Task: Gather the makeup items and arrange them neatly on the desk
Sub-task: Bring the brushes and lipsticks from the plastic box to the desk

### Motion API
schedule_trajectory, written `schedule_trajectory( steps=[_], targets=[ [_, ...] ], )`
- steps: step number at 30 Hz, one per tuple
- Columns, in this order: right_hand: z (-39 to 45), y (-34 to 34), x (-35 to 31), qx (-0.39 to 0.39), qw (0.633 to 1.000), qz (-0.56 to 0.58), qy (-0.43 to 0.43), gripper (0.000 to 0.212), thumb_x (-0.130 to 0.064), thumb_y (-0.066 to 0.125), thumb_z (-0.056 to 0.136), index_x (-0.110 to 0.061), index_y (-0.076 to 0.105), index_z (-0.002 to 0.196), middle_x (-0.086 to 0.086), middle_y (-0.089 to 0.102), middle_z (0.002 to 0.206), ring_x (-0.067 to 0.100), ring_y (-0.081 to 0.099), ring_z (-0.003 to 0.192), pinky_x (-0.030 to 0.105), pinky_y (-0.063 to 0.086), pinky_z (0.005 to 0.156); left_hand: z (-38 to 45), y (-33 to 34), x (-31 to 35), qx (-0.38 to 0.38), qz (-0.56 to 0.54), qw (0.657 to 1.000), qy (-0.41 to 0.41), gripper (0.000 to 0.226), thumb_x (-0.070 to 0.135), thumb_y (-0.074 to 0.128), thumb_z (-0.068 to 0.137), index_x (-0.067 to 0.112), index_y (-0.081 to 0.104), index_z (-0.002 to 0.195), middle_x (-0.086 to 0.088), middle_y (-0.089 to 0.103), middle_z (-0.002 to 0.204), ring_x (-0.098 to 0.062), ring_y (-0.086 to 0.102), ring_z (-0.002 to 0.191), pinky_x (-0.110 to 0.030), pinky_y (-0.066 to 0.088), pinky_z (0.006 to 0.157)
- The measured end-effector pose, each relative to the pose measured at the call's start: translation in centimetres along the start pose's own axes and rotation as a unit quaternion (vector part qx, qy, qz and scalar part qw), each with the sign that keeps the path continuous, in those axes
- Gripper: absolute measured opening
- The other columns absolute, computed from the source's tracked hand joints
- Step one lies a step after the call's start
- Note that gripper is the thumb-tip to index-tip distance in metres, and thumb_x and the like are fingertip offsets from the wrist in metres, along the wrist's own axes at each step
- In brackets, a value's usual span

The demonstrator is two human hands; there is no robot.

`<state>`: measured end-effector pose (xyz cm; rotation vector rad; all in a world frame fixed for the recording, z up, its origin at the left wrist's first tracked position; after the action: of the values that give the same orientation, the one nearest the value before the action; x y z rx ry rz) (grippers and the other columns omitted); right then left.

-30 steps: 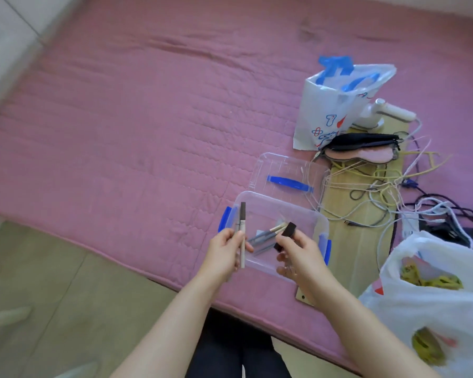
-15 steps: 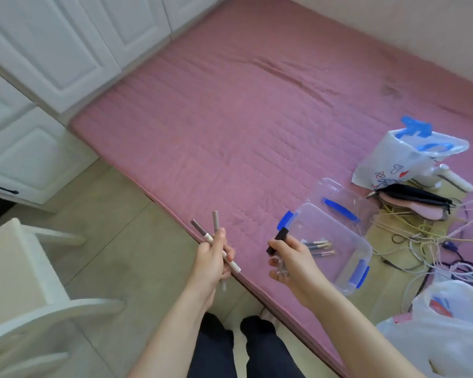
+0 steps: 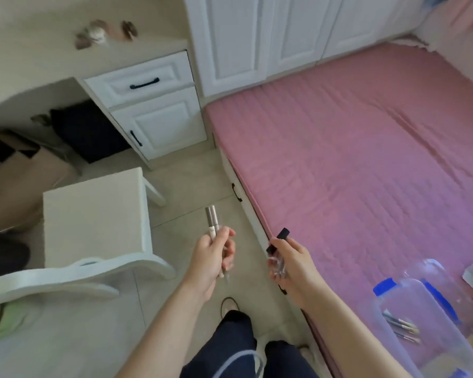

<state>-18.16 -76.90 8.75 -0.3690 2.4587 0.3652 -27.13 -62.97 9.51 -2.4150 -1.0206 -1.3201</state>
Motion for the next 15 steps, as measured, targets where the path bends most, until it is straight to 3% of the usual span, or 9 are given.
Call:
schedule_trajectory(
  steps=[4, 8, 15],
  targets=[
    [1.6, 6.2, -1.3, -0.036, 0.999, 0.013, 0.008, 0.013, -0.021, 0.056, 0.093, -0.011, 0.056, 0.085, 0.005, 0.054, 0.074, 0.016, 0.045, 0.057, 0.028, 0.033, 0.053, 1.1, -5.5, 1.5, 0.048, 0.002, 0.999, 0.006, 0.02, 0.02, 0.043, 0.102, 0.008, 0.058, 0.104, 0.003, 0.044, 0.063, -0.008, 0.026, 0.043, -0.019, 0.025, 0.04],
    [2.8, 11.0, -3.0, -0.054, 0.998, -0.044, 0.003, 0.017, -0.022, 0.058, 0.092, -0.015, 0.057, 0.076, 0.006, 0.053, 0.077, 0.018, 0.046, 0.06, 0.027, 0.036, 0.052, 3.1, -8.7, 3.7, 0.104, 0.002, 0.994, 0.014, 0.019, 0.024, 0.045, 0.1, 0.01, 0.058, 0.105, 0.001, 0.044, 0.065, -0.008, 0.027, 0.042, -0.019, 0.024, 0.038],
    [6.9, 17.6, -7.6, -0.065, 0.992, -0.106, -0.014, 0.009, -0.018, 0.059, 0.091, -0.014, 0.062, 0.084, 0.007, 0.055, 0.079, 0.017, 0.049, 0.062, 0.027, 0.038, 0.052, 8.3, -11.5, 9.0, 0.16, 0.044, 0.984, 0.07, 0.016, 0.026, 0.039, 0.103, 0.019, 0.051, 0.11, -0.004, 0.048, 0.073, -0.008, 0.029, 0.04, -0.022, 0.024, 0.039]
  ],
)
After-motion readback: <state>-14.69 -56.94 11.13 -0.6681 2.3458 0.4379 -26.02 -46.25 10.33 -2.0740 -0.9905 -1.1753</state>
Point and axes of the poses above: each hand's wrist, its own z-axis towards the middle knuckle, its own y-axis out of the palm, x = y × z, the point moved 1 cm from there along z, towards the middle knuckle
